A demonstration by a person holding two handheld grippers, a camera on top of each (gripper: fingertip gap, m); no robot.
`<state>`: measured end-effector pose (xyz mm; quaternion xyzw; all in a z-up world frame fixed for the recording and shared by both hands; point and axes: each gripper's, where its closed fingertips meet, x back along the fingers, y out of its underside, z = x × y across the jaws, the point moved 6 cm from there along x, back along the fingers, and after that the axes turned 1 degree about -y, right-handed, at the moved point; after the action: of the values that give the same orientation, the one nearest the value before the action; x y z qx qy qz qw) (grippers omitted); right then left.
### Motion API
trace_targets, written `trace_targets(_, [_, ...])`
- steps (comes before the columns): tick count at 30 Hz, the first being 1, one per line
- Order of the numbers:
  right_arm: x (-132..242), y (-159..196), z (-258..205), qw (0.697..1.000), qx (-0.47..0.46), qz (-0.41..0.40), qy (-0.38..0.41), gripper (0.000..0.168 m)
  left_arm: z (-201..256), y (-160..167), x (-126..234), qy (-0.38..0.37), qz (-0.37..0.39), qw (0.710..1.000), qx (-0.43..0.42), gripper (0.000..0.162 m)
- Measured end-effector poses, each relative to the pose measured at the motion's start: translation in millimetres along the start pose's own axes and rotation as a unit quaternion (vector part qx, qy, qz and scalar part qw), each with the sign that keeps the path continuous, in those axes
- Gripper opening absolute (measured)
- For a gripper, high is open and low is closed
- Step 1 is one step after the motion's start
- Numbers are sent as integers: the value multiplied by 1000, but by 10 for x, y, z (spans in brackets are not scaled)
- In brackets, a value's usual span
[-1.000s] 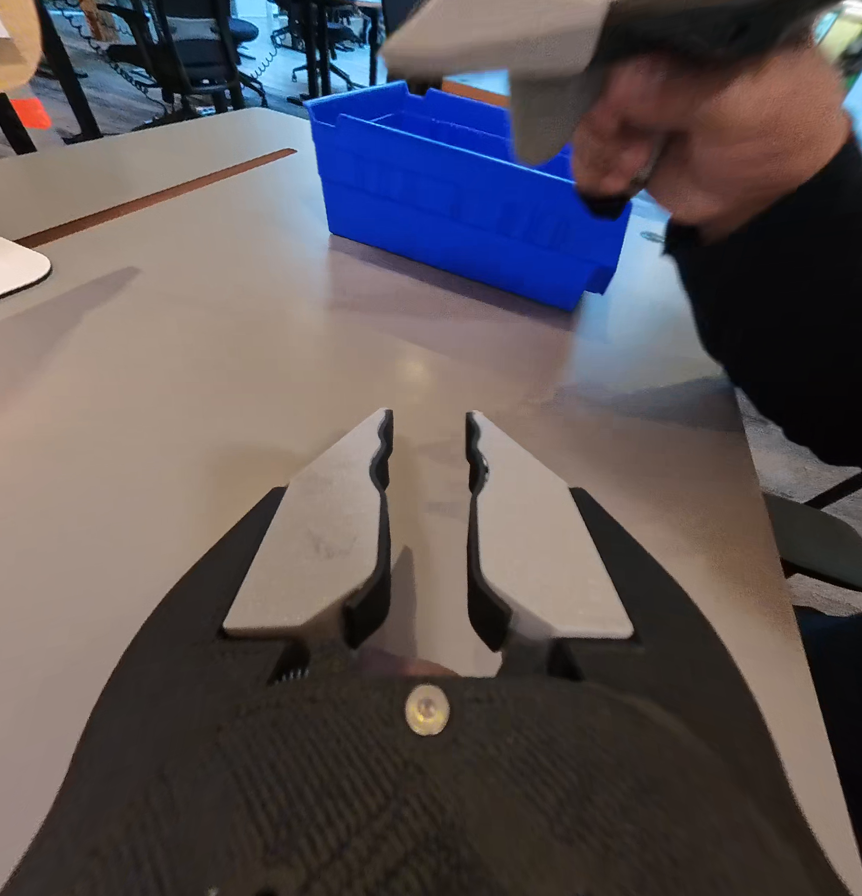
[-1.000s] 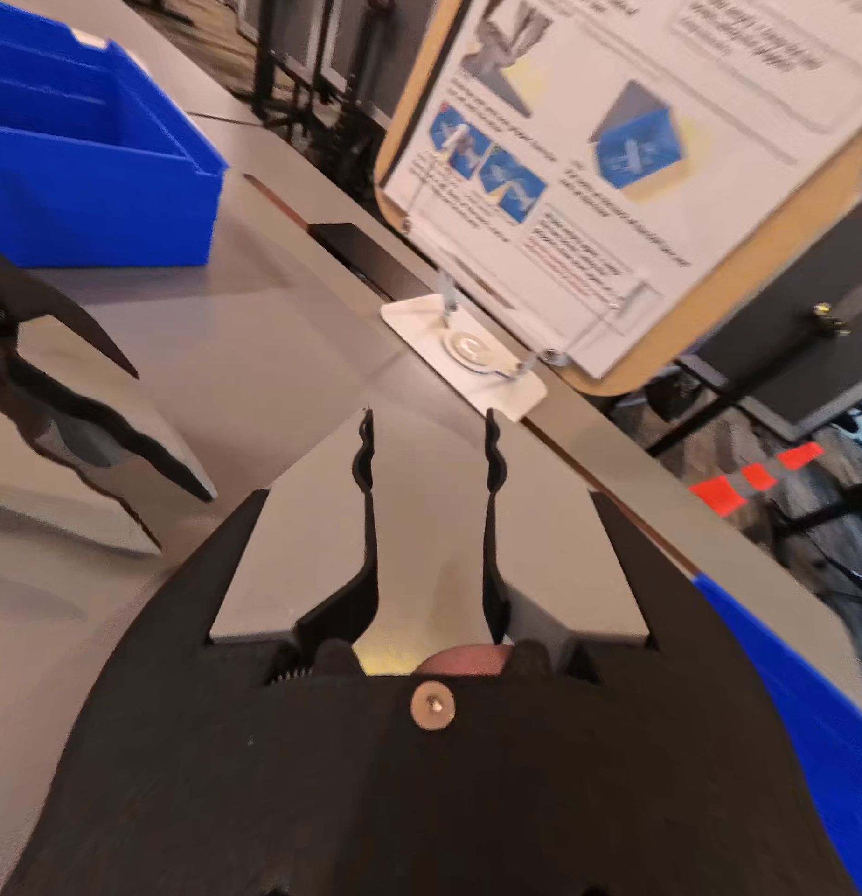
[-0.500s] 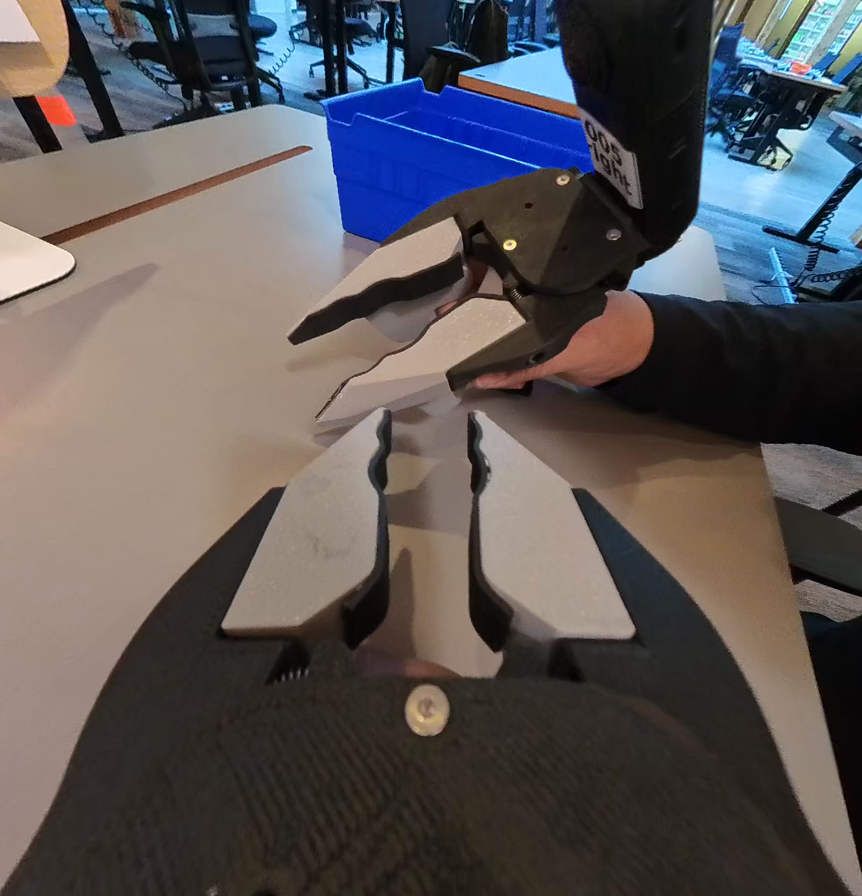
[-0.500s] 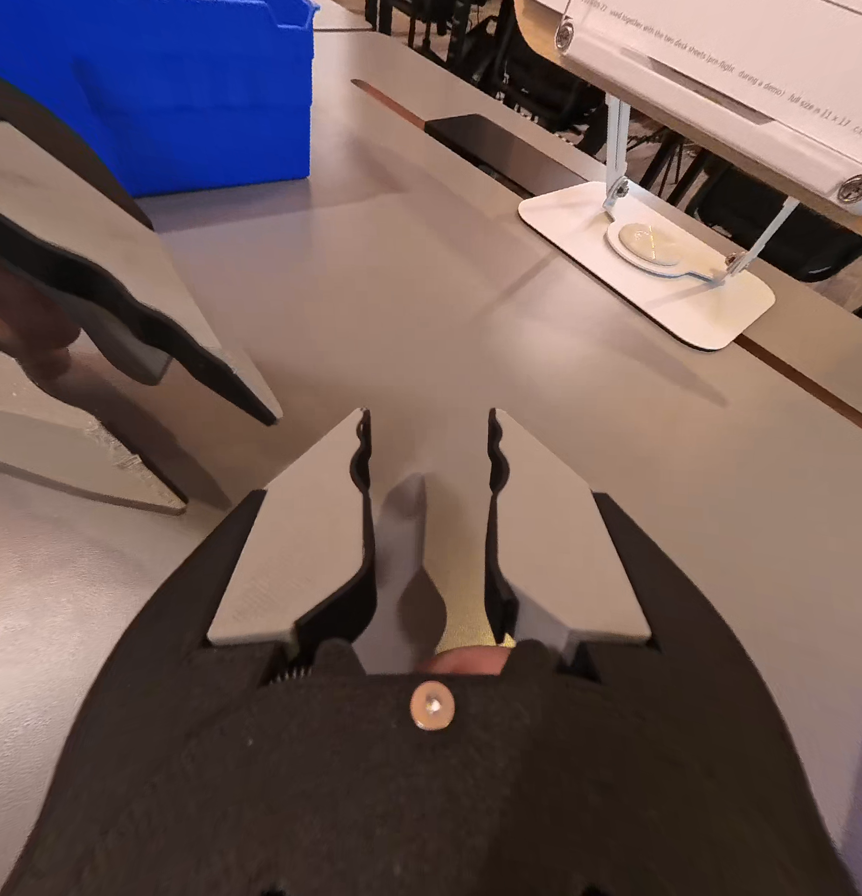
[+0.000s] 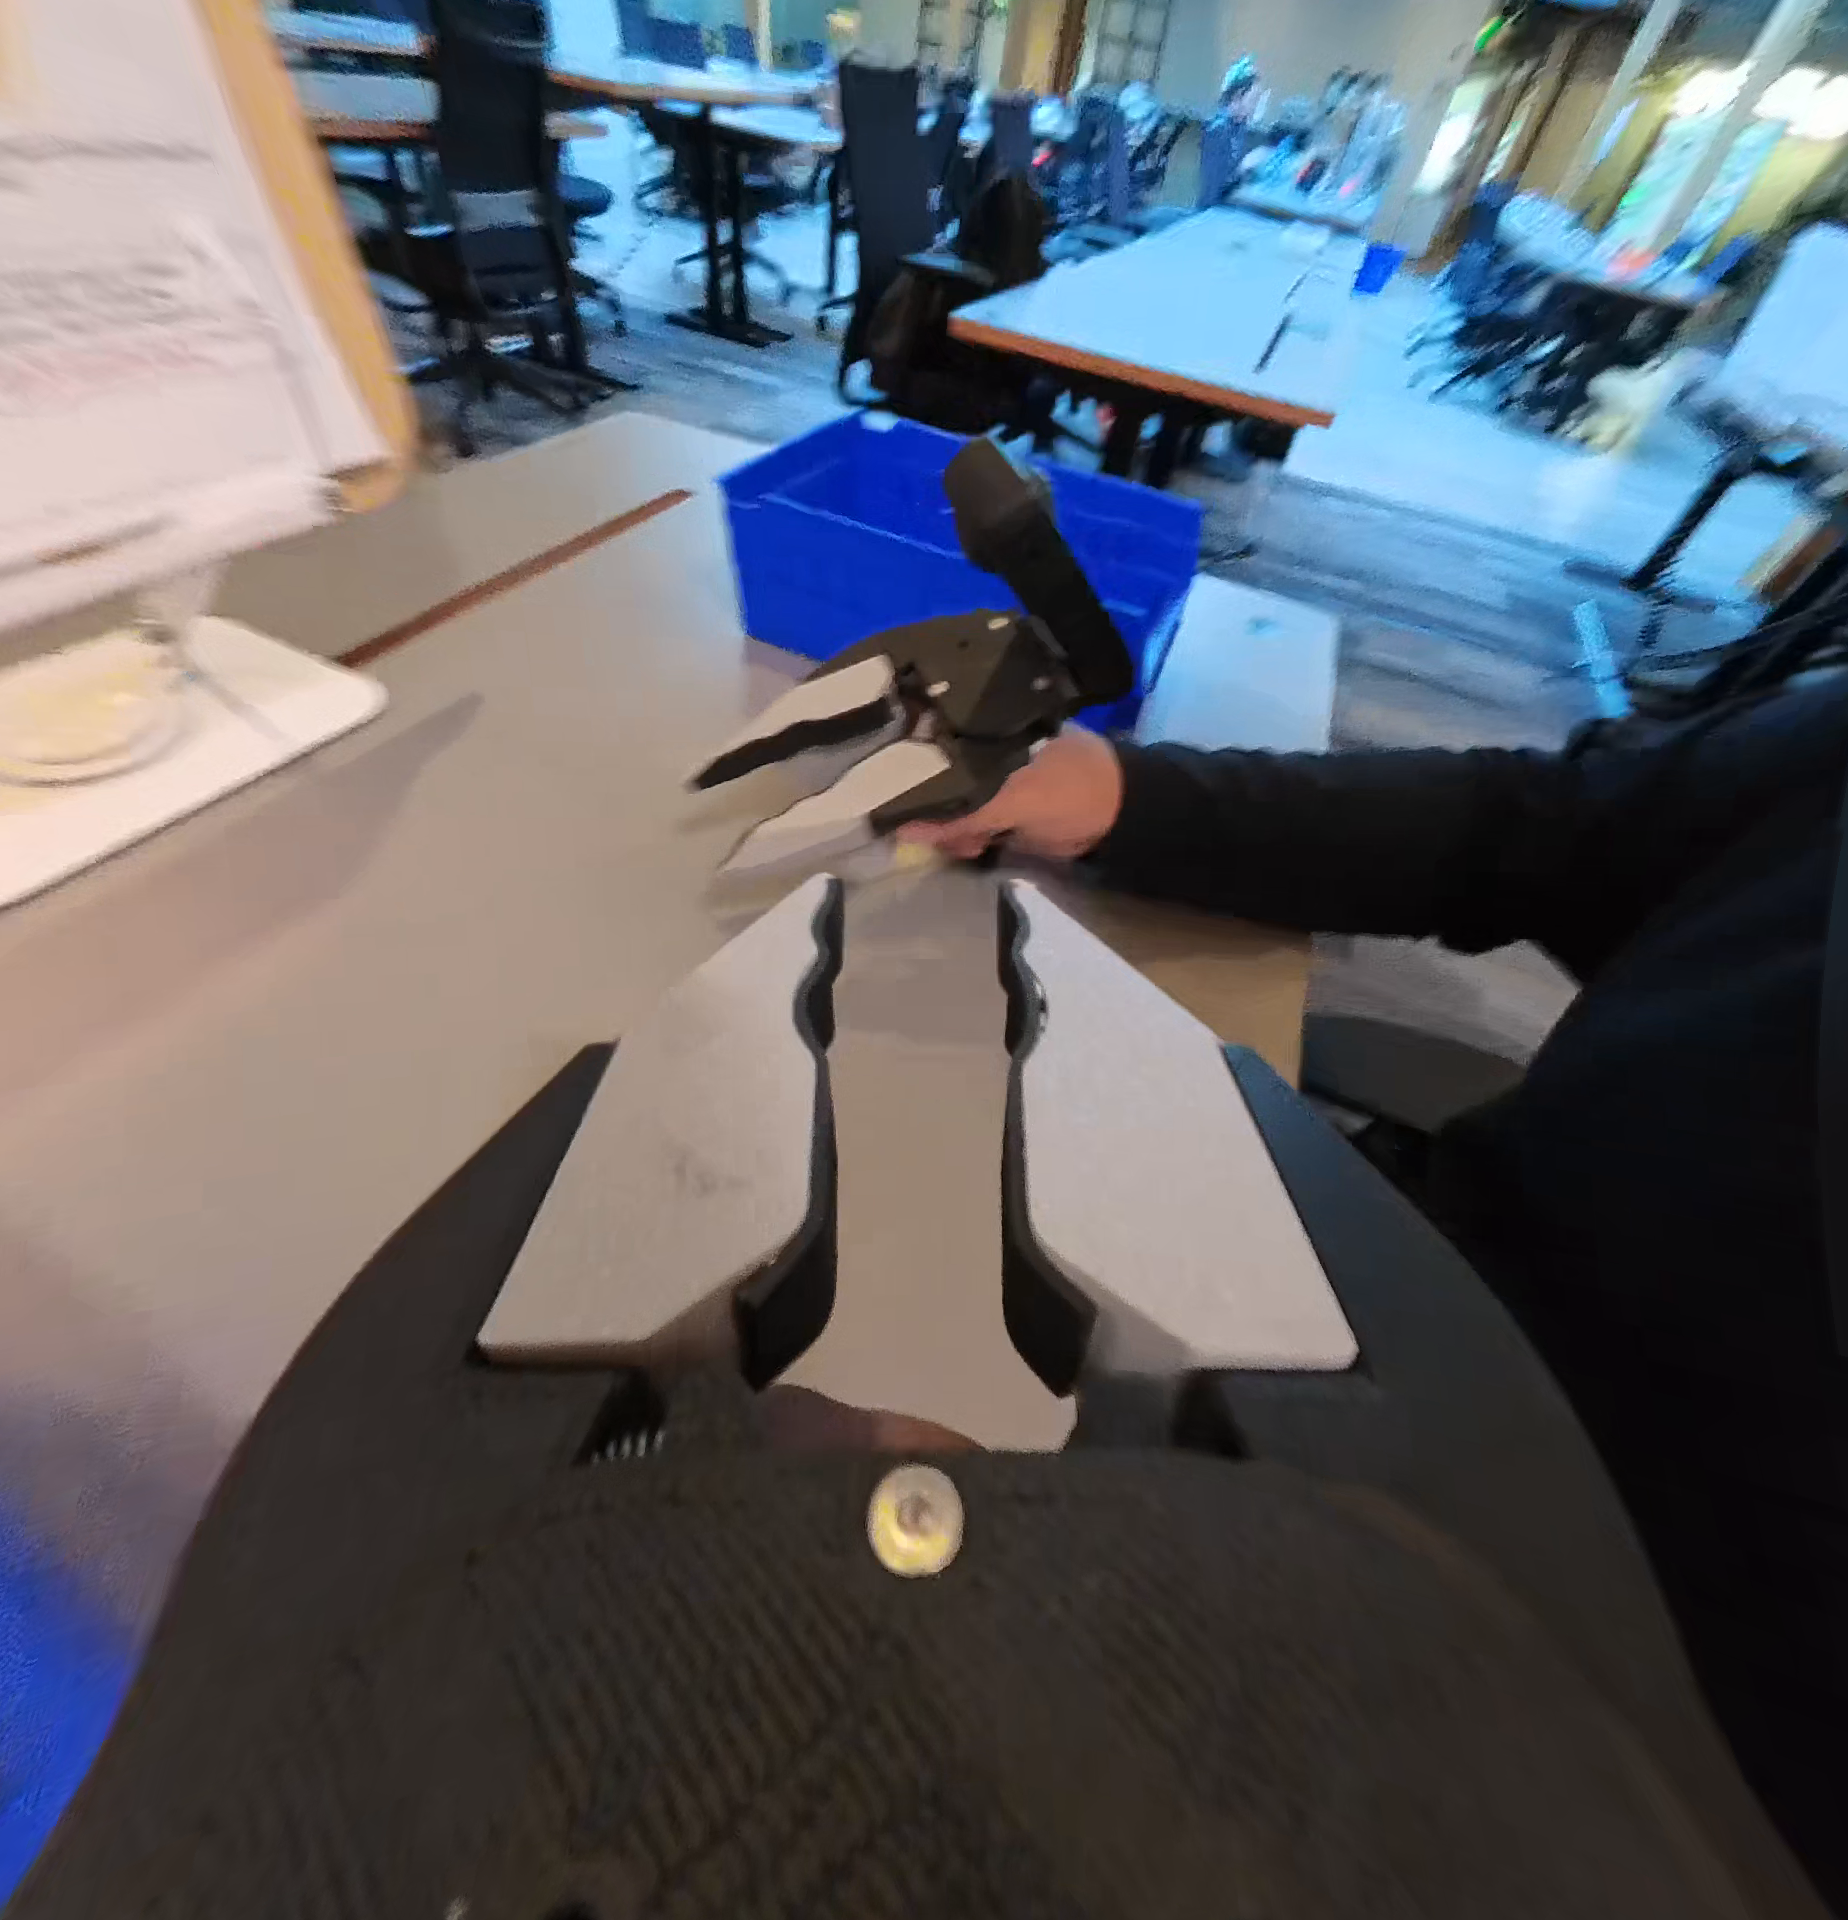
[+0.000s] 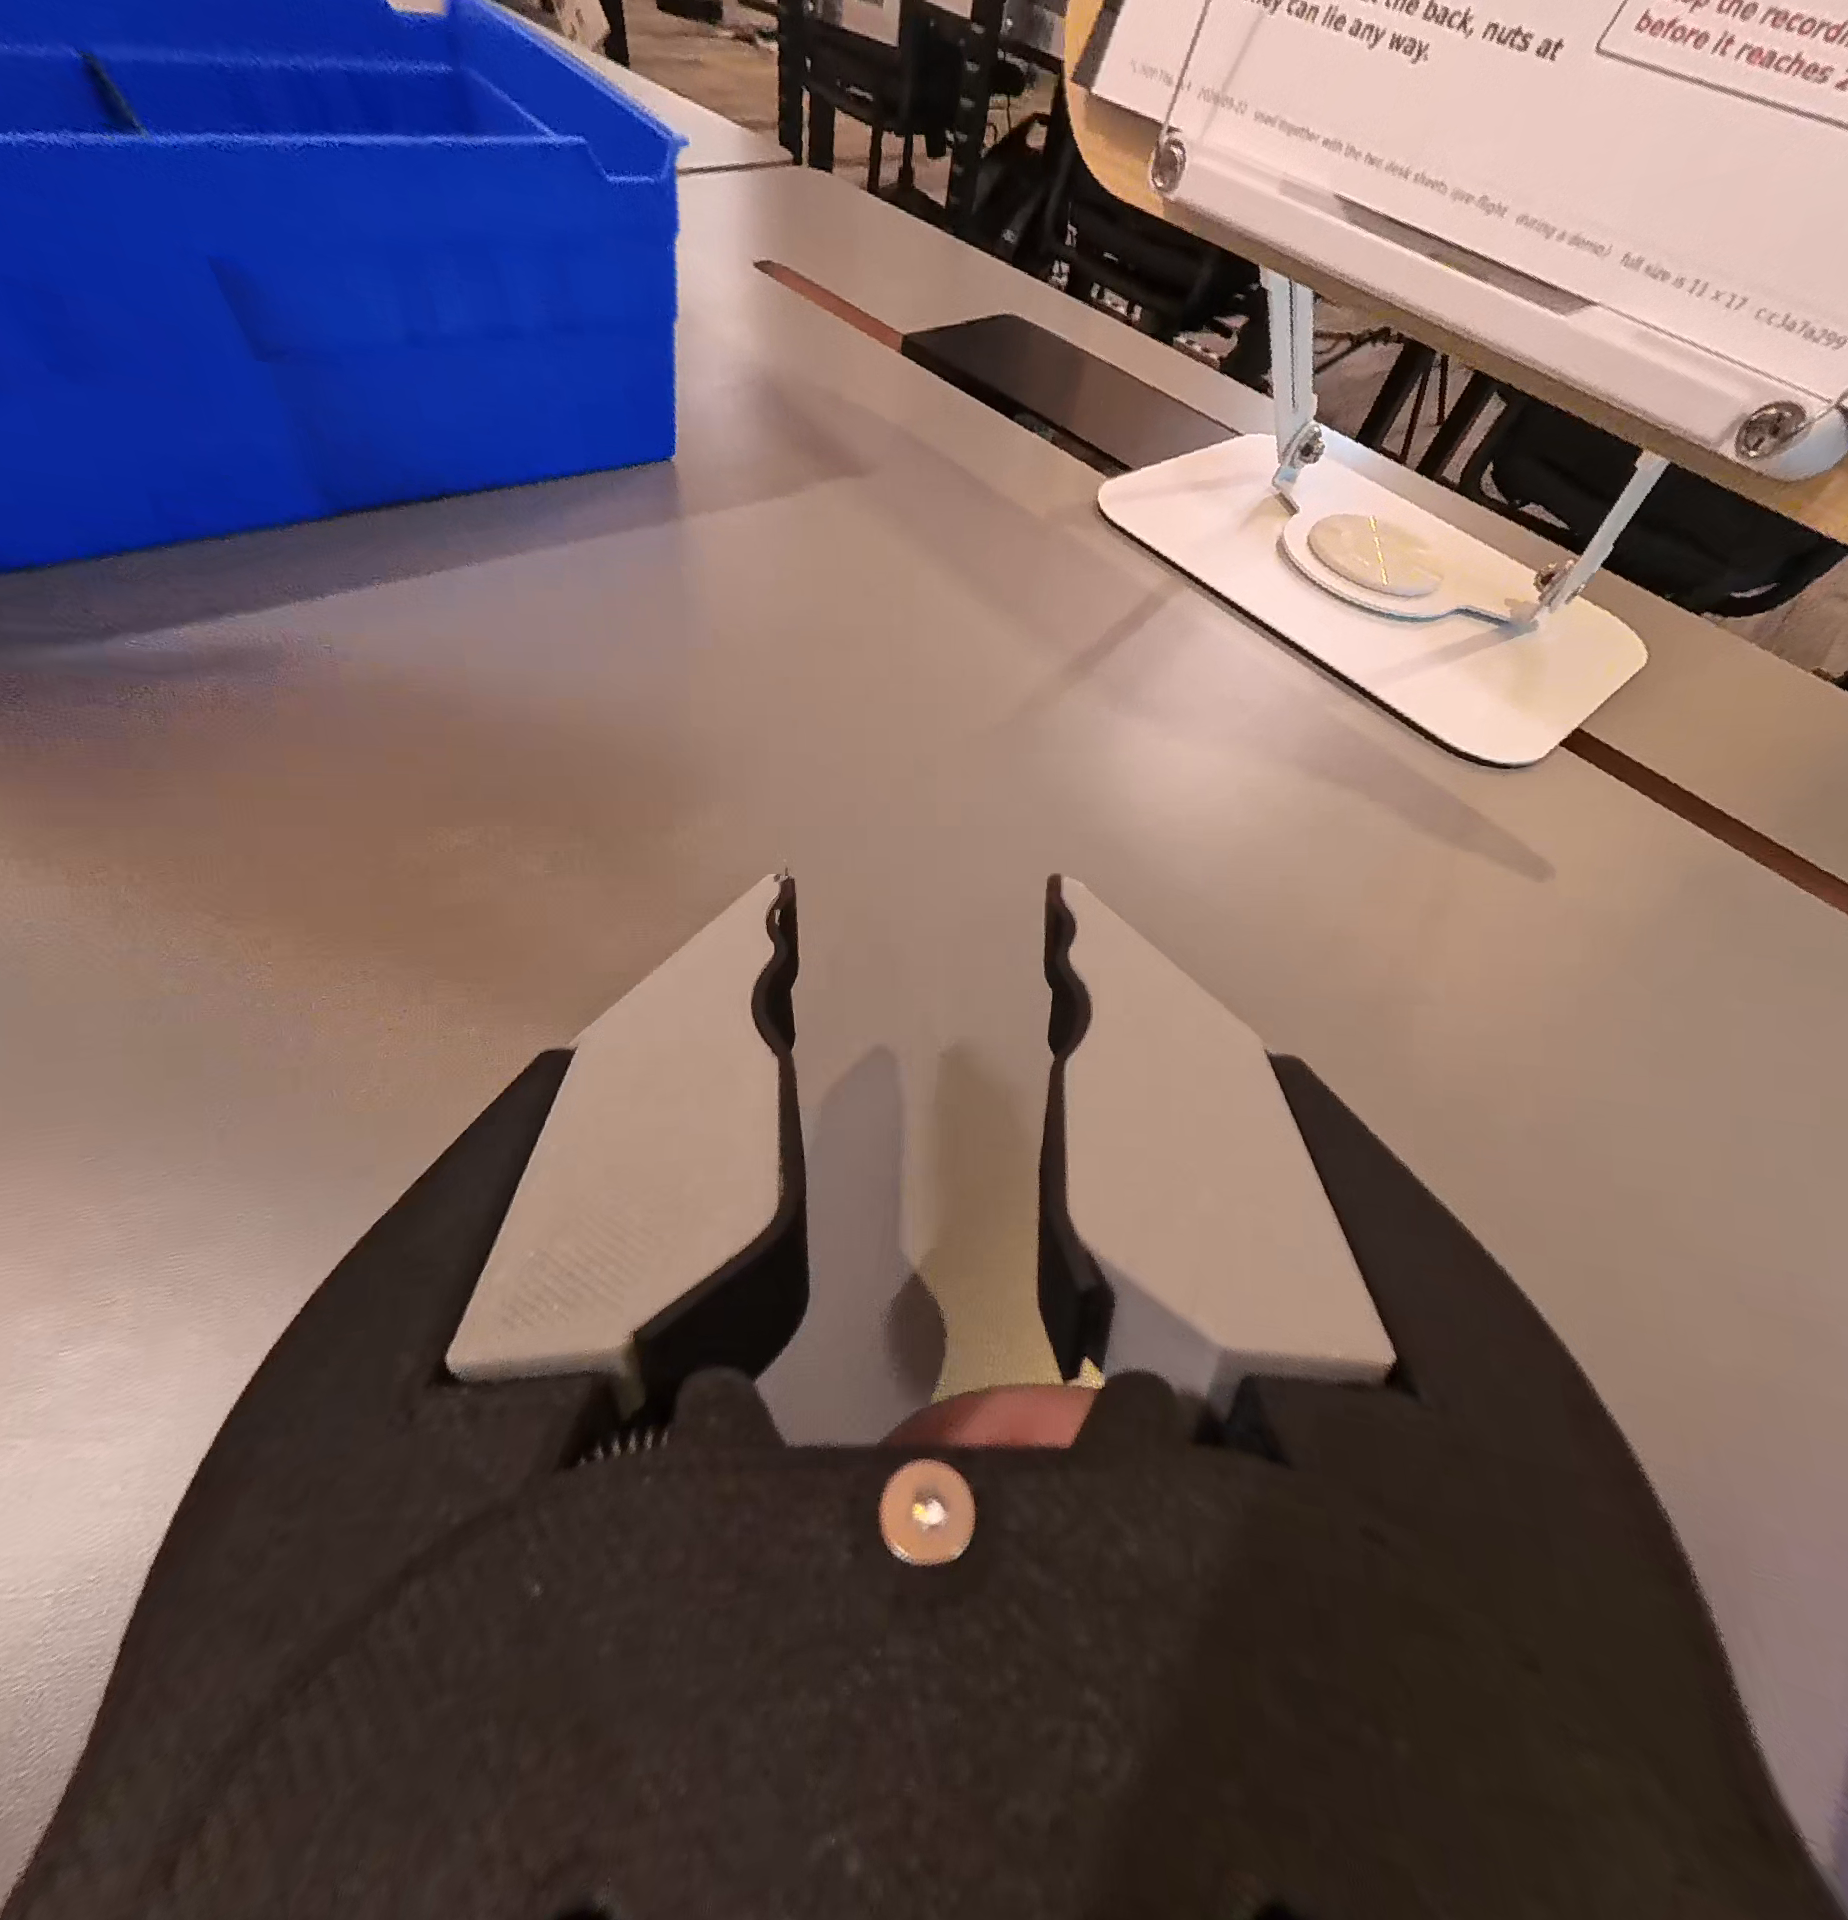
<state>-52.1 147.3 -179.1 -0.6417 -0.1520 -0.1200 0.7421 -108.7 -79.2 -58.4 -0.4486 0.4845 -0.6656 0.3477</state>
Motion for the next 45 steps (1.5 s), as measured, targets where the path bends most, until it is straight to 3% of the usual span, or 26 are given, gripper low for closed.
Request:
trace_targets(3, [9, -20, -43, 1000, 8, 2, -4, 45, -275, -19, 784, -52, -95, 994, -20, 25])
trace_targets(7, [0, -24, -93, 1000, 15, 1, -12, 45, -894, 497, 1419, -124, -295, 947, -6, 15])
trace_targets(11, [-27, 0, -98, 1000, 15, -6, -11, 45, -1227, 1111, 1422, -88, -454, 886, 32, 14])
trace_targets(14, [-37, 24, -66, 1000, 11, -11, -5, 45, -1318, 1401, 1367, -63, -529, 846, 19, 13])
trace_targets(28, [-32, 18, -51, 1000, 12, -11, -6, 45, -1311, 1602, 1207, -48, -542, 838, 32, 12])
trace_targets(33, [-19, 2, -56, 1000, 14, -8, -6, 44, -1296, 1608, 1172, -46, -536, 842, 43, 0])
trace_targets(45, [25, -49, -56, 1000, 13, 4, -5, 42, -1266, 1611, 1194, -55, -559, 827, 30, 9])
